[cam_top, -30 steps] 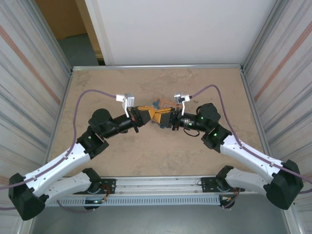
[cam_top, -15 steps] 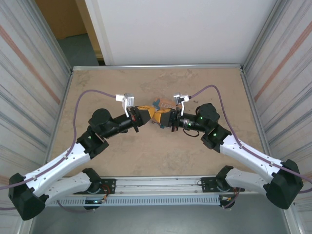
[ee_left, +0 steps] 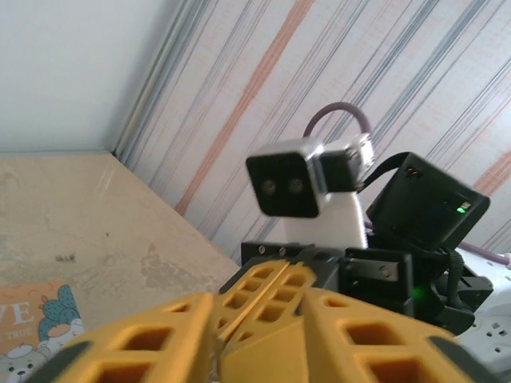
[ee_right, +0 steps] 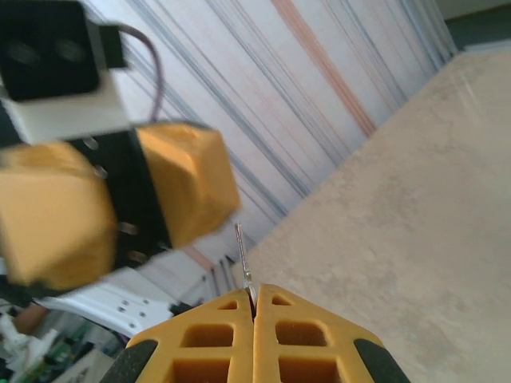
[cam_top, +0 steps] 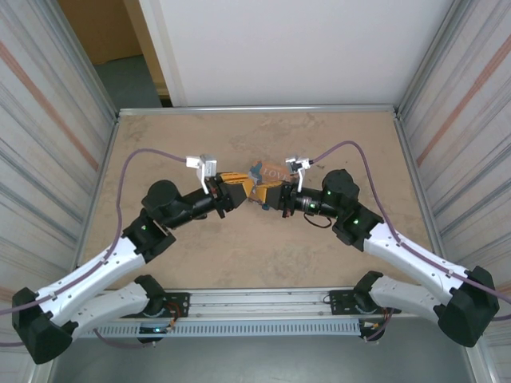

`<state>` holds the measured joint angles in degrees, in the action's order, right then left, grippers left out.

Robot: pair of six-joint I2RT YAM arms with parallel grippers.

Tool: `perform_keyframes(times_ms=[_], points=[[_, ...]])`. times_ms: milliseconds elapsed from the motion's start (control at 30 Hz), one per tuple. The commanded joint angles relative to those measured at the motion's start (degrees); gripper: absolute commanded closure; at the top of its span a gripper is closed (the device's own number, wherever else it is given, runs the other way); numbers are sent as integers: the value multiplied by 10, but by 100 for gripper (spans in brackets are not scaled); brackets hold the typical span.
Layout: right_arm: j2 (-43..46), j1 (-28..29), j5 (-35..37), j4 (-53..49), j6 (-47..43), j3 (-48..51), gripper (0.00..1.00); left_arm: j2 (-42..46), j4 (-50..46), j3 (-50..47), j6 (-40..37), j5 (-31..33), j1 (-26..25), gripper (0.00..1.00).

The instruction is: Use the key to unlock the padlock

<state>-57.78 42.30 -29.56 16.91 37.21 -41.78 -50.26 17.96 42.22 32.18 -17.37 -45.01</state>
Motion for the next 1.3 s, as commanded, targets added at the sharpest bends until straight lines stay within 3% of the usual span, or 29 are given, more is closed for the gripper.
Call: perform_keyframes(times_ms=[0,167,400,633,800,1267], points=[[22,-7,21,-109,-71,-28,100,25,-26,-4,-19,27,-2,53],[15,-37,36,-213,-139,-38,100,55,-124,-18,-42,88,-3,28],[-43,-125,-28,-207,-139,0,100,70,-234,-73,-28,194,-2,13],[-158,-208,-112,-123,-54,9,100,44,-216,-130,10,212,0,11],[-231,-214,-120,-90,-44,-11,100,-1,-179,-153,43,218,3,11],[-366,-231,-114,-64,-46,-45,100,-155,-106,-124,55,161,6,11]])
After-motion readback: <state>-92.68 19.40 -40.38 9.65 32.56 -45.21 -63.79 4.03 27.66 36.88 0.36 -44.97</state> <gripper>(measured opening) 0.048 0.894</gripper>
